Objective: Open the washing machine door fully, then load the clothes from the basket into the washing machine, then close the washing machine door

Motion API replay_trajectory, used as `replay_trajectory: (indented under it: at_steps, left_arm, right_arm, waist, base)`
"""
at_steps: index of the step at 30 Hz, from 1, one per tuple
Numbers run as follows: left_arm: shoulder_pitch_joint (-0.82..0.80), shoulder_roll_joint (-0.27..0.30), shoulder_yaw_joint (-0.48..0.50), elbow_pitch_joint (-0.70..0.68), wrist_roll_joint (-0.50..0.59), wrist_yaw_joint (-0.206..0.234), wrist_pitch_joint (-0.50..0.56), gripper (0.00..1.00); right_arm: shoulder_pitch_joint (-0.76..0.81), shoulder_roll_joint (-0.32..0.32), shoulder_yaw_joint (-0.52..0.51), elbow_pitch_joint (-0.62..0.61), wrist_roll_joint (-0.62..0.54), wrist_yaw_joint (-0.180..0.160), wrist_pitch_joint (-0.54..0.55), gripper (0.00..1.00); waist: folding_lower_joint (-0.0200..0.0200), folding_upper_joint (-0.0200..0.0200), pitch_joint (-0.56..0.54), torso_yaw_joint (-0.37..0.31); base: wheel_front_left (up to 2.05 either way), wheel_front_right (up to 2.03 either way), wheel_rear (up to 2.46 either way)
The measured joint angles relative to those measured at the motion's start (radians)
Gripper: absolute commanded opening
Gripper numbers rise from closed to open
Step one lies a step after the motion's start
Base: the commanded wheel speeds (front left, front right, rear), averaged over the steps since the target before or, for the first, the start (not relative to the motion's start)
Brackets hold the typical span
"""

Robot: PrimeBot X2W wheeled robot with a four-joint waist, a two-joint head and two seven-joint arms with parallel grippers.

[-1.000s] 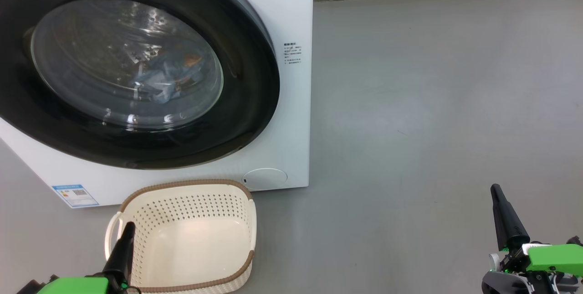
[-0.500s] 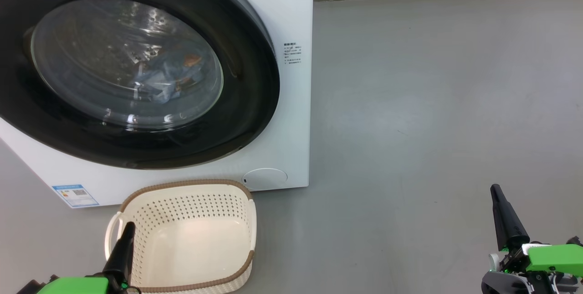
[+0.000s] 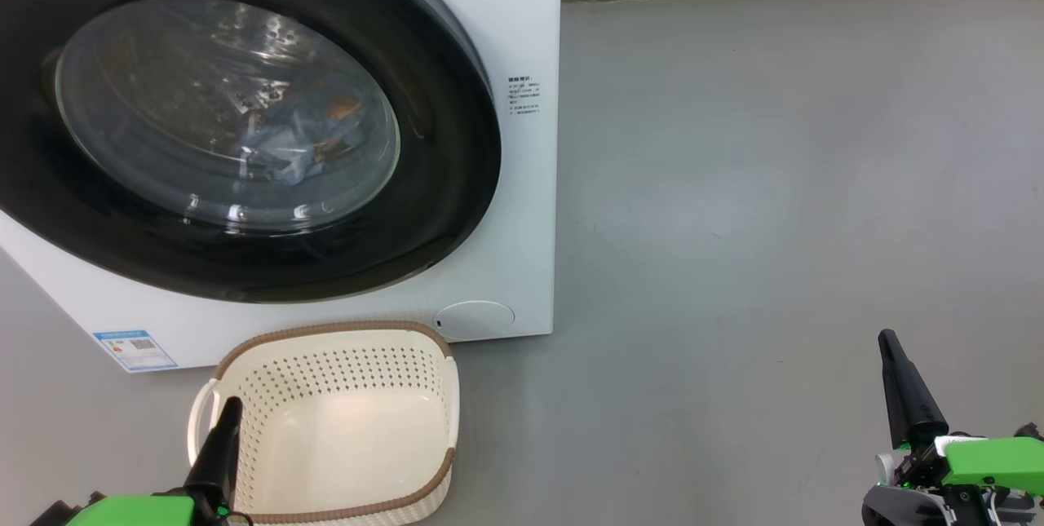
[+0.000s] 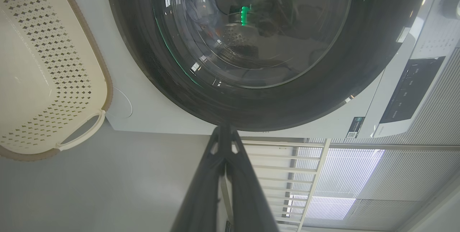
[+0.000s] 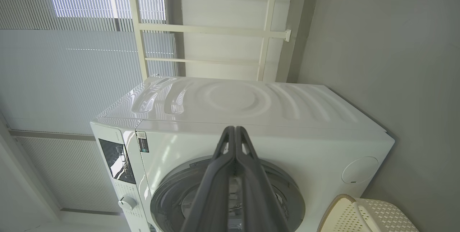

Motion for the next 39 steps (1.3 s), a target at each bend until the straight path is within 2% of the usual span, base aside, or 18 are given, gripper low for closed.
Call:
replay_trajectory:
  at_steps: [39]
  left_arm:
    - [0.0,0.0,0.0,0.0,0.0,0.0,0.0,0.0]
  right_arm:
    - [0.0,0.003,-0.001,0.0,0.0,0.0,0.001,0.0]
  waist:
    - [0.0,0.0,0.0,0.0]
  base:
    - [0.0,0.0,0.0]
